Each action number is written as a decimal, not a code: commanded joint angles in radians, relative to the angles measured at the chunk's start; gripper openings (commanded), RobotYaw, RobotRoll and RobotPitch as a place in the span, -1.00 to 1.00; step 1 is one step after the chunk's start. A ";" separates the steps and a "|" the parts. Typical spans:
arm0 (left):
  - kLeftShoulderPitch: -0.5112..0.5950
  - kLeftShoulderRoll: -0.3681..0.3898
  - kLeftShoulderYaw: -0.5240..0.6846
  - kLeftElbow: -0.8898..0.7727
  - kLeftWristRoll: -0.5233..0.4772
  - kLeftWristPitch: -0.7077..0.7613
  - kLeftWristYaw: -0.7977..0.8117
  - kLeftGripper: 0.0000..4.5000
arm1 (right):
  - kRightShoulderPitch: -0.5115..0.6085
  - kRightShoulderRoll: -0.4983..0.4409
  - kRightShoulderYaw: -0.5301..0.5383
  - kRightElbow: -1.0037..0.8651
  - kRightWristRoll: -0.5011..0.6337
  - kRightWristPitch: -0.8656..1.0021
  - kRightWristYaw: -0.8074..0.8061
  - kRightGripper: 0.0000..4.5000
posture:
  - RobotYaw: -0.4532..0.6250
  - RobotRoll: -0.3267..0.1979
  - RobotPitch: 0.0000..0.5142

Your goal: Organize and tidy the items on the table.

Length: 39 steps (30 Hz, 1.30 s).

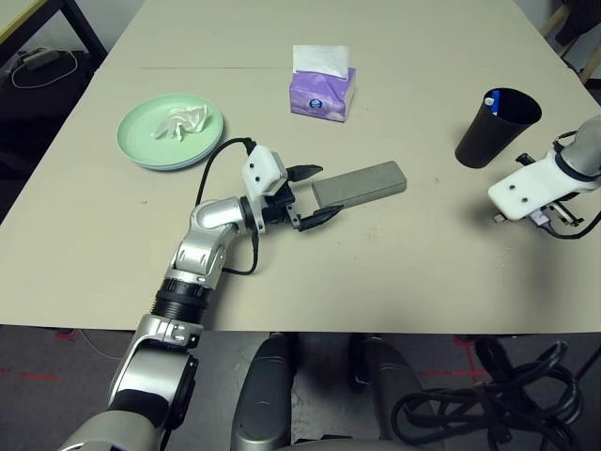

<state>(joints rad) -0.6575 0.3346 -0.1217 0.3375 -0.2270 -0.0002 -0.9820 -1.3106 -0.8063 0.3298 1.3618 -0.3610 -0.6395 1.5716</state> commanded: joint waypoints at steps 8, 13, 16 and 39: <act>-0.056 -0.004 -0.026 0.108 0.023 -0.053 -0.062 1.00 | 0.416 -0.068 -0.234 -0.645 0.720 0.762 0.006 -0.82 | -0.04 0.25 -0.43; -0.087 -0.014 -0.022 0.156 0.025 -0.079 -0.072 1.00 | 0.665 0.017 -0.442 -1.011 0.870 0.965 -0.266 -0.82 | -0.10 0.25 -0.48; -0.102 -0.024 -0.013 0.172 0.013 -0.074 -0.076 1.00 | 0.760 0.104 -0.520 -1.163 0.917 1.002 -0.420 -0.82 | -0.14 0.25 -0.52; -0.121 -0.039 0.001 0.201 0.019 -0.081 -0.073 1.00 | 0.607 0.455 -0.659 -1.189 0.783 0.791 -1.239 -0.82 | -0.13 0.25 -0.60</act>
<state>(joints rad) -0.7746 0.2947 -0.1210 0.5297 -0.2159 -0.0802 -1.0503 -0.6865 -0.3523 -0.3259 0.1623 0.4468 0.1513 0.3835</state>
